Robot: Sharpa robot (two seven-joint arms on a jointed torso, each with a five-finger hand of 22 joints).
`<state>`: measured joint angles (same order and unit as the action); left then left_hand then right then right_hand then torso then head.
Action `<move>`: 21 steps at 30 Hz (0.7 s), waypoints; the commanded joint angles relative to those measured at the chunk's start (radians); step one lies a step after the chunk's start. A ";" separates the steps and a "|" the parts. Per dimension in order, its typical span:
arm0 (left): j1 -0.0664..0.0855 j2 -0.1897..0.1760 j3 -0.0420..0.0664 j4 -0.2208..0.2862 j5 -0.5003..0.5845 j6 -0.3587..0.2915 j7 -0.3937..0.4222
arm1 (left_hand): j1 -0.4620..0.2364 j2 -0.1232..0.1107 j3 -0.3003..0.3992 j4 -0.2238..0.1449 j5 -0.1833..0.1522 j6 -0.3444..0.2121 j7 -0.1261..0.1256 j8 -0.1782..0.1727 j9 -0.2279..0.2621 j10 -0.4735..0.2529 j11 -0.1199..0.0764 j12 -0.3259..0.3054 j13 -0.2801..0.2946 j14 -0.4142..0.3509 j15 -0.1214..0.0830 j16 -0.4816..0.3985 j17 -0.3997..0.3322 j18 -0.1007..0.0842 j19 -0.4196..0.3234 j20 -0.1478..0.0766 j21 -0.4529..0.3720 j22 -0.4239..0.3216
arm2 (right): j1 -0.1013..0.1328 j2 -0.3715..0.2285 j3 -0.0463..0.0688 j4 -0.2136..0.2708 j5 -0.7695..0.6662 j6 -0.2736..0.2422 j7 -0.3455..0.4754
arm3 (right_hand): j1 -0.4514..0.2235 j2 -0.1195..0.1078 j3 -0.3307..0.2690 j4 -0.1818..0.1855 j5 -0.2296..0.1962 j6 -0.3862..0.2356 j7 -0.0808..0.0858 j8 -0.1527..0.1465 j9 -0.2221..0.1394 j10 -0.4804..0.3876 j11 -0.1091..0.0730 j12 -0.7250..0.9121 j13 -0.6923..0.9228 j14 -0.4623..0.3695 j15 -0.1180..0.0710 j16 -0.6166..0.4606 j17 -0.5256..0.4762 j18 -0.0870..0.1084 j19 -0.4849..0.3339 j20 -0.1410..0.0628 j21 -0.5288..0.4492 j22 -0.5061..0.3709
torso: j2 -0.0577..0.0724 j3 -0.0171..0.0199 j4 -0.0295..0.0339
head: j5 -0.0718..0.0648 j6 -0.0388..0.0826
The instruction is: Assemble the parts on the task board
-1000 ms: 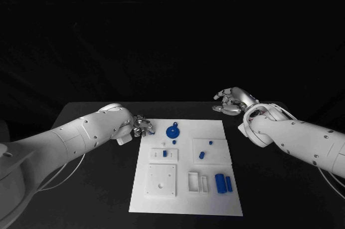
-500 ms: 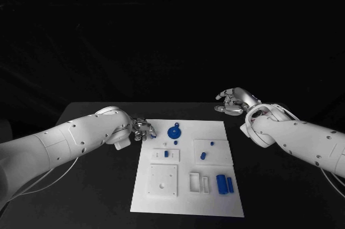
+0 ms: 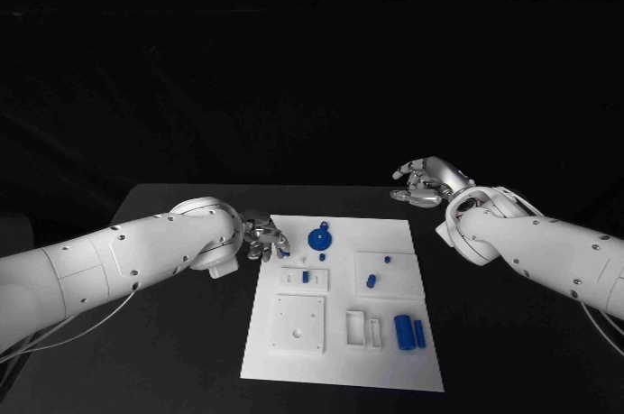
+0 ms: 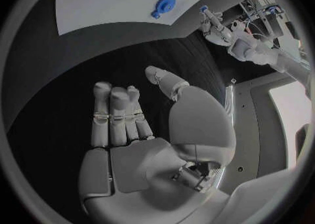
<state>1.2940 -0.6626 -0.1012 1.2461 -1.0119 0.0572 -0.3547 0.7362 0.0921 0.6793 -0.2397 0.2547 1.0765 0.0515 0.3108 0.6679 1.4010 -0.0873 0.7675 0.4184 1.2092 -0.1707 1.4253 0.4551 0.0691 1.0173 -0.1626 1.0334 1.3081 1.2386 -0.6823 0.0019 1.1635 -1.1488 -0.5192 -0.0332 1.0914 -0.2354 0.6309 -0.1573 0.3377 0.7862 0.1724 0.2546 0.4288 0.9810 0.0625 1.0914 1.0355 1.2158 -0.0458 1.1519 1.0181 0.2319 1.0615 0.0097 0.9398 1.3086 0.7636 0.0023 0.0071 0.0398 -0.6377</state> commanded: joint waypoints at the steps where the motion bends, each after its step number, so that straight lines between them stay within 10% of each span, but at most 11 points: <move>1: -0.002 -0.006 -0.012 0.026 -0.072 -0.010 -0.009 | -0.009 0.004 0.007 -0.002 0.013 0.082 -0.029 0.007 0.002 0.011 -0.001 0.006 -0.002 0.030 -0.023 0.007 0.002 0.004 0.012 -0.104 0.006 0.011 | -0.003 0.000 0.000 -0.001 -0.004 0.016 0.003 | -0.002 0.006 0.004 -0.004 0.006 0.000 0.006 0.005 -0.001 -0.008 0.001 0.004 -0.001 -0.003 -0.001 0.007 -0.002 0.030 0.003 0.000 -0.004 0.019 | -0.005 -0.0015 0.0039 | -0.001 -0.006; 21: -0.035 0.002 -0.028 0.066 -0.201 -0.037 -0.017 | -0.014 -0.001 0.012 -0.006 0.018 0.114 -0.039 0.020 0.003 0.028 -0.010 0.031 0.011 0.049 -0.032 0.027 0.016 0.007 0.030 -0.110 0.015 0.012 | -0.004 -0.001 0.000 0.000 -0.004 0.019 0.003 | -0.002 0.006 0.003 -0.006 0.013 -0.001 0.006 0.004 -0.002 -0.009 0.001 0.006 -0.003 -0.004 -0.001 0.007 -0.002 0.030 0.004 0.000 -0.004 0.019 | -0.001 0.0005 0.0015 | 0.002 -0.010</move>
<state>1.2607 -0.6636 -0.1287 1.3113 -1.1671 0.0371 -0.3698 0.7221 0.0777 0.6843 -0.2450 0.2662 1.0926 0.0457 0.3262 0.6695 1.4223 -0.0981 0.7967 0.4282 1.2324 -0.1830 1.4475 0.4701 0.0682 1.0403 -0.1716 1.0427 1.3077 1.2347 -0.6831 0.0018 1.1619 -1.1485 -0.5127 -0.0332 1.0914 -0.2354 0.6311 -0.1576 0.3447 0.7873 0.1709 0.2546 0.4289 0.9811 0.0625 1.0913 1.0333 1.2158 -0.0458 1.1560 1.0168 0.2319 1.0616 0.0101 0.9398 1.3086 0.7615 0.0025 0.0091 0.0413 -0.6466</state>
